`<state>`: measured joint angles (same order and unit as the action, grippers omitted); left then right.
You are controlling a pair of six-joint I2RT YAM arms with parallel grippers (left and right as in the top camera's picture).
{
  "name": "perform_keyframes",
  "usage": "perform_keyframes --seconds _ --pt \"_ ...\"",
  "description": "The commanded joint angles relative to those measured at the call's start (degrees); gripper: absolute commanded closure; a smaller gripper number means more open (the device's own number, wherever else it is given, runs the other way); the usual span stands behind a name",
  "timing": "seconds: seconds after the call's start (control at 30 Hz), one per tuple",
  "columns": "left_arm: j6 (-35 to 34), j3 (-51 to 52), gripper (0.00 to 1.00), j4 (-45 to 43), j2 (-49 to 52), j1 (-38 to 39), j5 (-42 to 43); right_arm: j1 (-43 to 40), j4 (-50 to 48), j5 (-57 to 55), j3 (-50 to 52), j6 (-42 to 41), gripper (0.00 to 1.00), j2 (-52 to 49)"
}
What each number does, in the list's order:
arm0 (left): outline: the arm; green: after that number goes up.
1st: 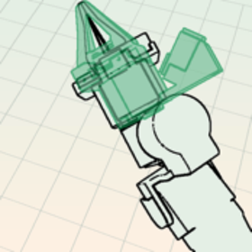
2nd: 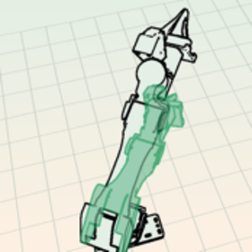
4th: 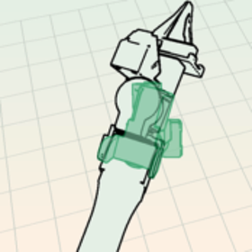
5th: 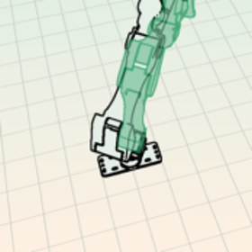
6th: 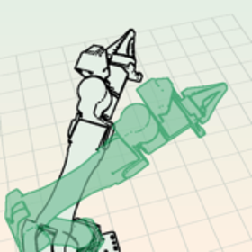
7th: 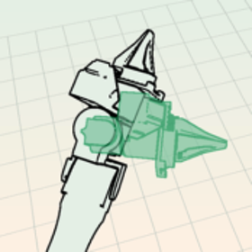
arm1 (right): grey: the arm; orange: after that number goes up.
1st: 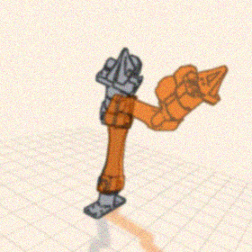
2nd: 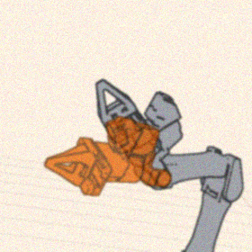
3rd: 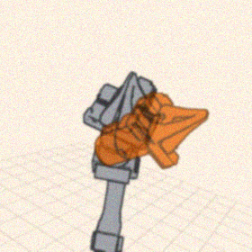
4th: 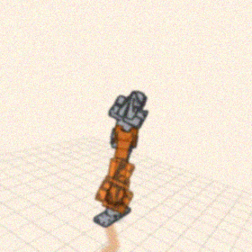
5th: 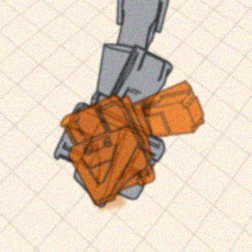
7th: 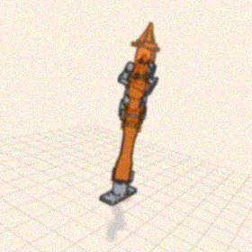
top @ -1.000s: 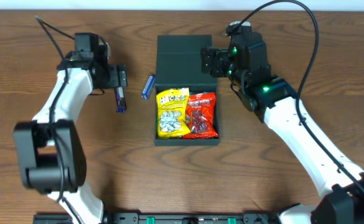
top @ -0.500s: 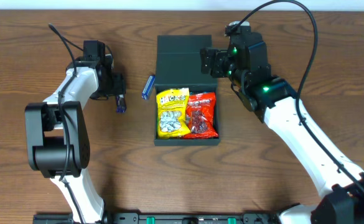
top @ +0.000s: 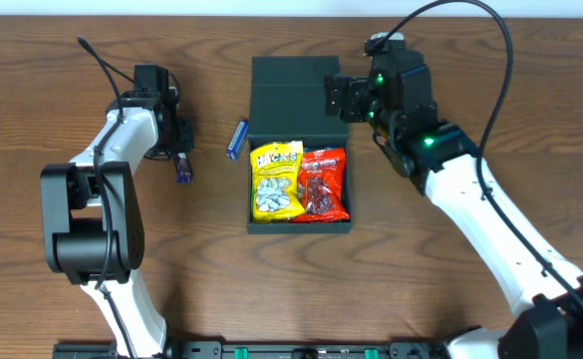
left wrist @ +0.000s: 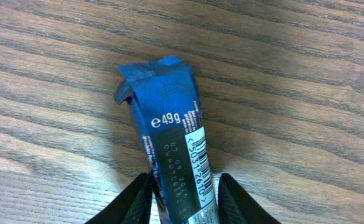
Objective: Pack container
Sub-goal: 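Grasp the blue stick pack left of the box with the left gripper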
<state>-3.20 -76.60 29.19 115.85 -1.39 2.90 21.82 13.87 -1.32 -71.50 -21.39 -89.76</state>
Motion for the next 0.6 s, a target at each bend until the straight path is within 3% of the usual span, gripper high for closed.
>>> perform_keyframes --seconds 0.0,0.5,0.53,0.57 --pt "-0.24 -1.42 0.65 0.59 0.0 0.02 -1.01 -2.32 -0.15 -1.01 -0.09 0.87 0.08 0.33" --pt "0.04 -3.28 0.7 6.32 -13.73 2.78 -0.5 -8.02 -0.13 -1.03 -0.09 0.87 0.06 3.19" --pt "0.0 -3.28 0.68 6.58 -14.21 3.41 -0.52 -8.09 -0.13 -1.03 -0.09 0.87 0.06 3.19" --pt "-0.02 -3.28 0.59 6.6 -14.38 3.85 -0.55 -8.09 -0.13 -1.01 -0.09 0.87 0.06 3.19"
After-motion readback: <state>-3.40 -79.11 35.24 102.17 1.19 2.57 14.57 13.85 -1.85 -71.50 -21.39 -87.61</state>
